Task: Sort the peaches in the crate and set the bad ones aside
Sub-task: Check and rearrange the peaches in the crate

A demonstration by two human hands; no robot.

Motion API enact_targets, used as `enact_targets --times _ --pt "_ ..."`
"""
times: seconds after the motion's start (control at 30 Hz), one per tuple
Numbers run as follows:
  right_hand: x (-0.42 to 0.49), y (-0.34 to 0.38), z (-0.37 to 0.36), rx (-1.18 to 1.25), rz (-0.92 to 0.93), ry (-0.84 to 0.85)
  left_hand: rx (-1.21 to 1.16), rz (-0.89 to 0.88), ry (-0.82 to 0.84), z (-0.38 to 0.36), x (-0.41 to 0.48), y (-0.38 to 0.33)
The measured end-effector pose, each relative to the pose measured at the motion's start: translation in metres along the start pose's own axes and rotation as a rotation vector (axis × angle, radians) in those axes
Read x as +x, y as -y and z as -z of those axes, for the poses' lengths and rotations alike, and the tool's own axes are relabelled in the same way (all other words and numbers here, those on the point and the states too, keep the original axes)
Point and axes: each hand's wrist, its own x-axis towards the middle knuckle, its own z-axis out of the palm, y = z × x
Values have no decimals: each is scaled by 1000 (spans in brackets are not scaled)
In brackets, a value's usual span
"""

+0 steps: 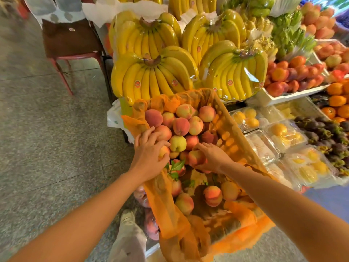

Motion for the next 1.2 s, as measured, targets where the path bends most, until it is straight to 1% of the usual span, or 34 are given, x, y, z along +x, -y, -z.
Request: enact_targets --times 0.13,0.2,0.33,0.4,0.47,0.57,0.67,0.77,0.87,1.0,1.07,1.13,1.2 --pt "-6 -5 -5 0 -33 -38 -25 -23 -16 -1 0 0" --pt "-8 -6 -5 -3 -78 -91 -40 -22 -22 -1 0 0" --pt "-10 -3 -12 -112 -70 -167 -36 -24 -15 -2 1 0" --pt "-11 0 -12 -111 -90 -188 -35 -35 -5 -1 1 0" --pt "-14 1 -10 -95 -117 -194 -33 -43 3 -1 1 2" --pt "-18 -1 -6 -144 -96 -181 -54 -53 3 -1 1 3" --pt "-19 -3 -6 -208 -70 -205 -84 -46 -18 -1 0 1" --pt "-14 -4 -4 -243 -75 -187 -89 -40 -59 -3 0 1" --pt "-7 -7 -4 -260 8 -191 -63 -35 -71 -4 1 1" --pt "-10 -9 0 -317 109 -181 -9 -8 -33 -7 1 2" --pt "-11 -10 5 -277 210 -179 -29 36 -25 -8 0 1" --pt "-13 -5 9 -119 315 -97 -67 100 -44 -8 -4 -1" --pt "-18 5 11 6 374 46 -82 130 -79 -8 -9 -4"
